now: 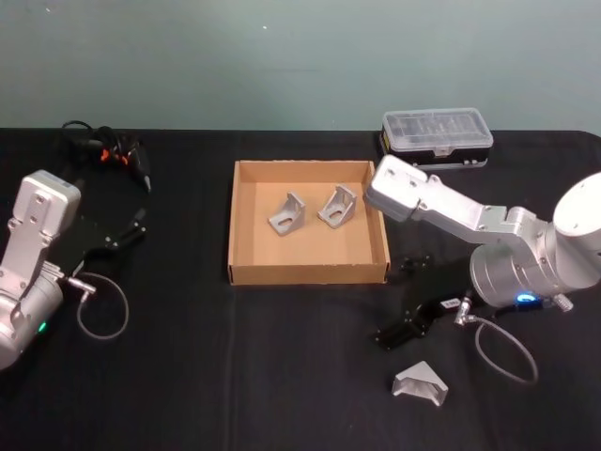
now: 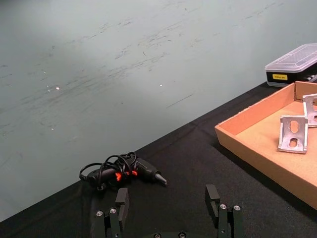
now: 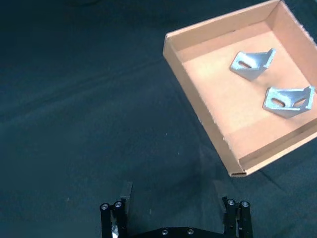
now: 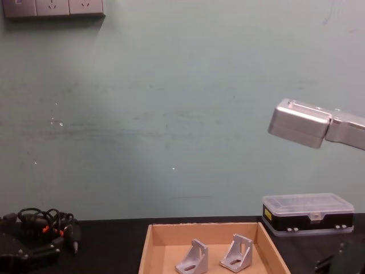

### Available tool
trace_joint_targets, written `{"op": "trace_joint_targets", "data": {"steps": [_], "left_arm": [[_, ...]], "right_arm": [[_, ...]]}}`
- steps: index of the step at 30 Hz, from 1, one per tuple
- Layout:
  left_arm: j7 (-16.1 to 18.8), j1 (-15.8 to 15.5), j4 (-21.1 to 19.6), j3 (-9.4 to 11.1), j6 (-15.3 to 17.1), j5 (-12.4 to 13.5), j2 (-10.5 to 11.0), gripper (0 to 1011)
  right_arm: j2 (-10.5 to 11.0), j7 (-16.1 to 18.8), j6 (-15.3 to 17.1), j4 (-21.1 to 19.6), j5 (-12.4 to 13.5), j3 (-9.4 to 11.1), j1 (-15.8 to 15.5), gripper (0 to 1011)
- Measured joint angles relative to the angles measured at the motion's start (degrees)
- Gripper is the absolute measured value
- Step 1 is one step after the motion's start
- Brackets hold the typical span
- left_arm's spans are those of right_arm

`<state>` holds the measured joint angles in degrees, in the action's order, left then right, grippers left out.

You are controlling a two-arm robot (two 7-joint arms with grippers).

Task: Use one hand to pick up the angle iron from the table and place it into the box.

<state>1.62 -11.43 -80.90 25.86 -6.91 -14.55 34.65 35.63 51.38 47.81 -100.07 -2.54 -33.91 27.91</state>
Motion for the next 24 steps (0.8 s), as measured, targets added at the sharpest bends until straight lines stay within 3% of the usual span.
{"op": "trace_joint_targets", "data": {"steps": [8,16,24], "left_arm": [[0.0,0.0,0.0,0.0,0.0,0.0,0.0,1011],[0.0,0.0,0.0,0.0,0.0,0.0,0.0,1011],[0.0,0.0,0.0,0.0,0.0,0.0,0.0,1011]], "right_arm": [[2.41,2.99,-1.46,0.47,0.81,-2.46,1.94,1003],[4.48,6.38,-6.82,0.41,3.23,-3.95,2.85,1003],[6.38,9.46,-9.42,0.66,4.09,-6.38,4.36,1003]]}}
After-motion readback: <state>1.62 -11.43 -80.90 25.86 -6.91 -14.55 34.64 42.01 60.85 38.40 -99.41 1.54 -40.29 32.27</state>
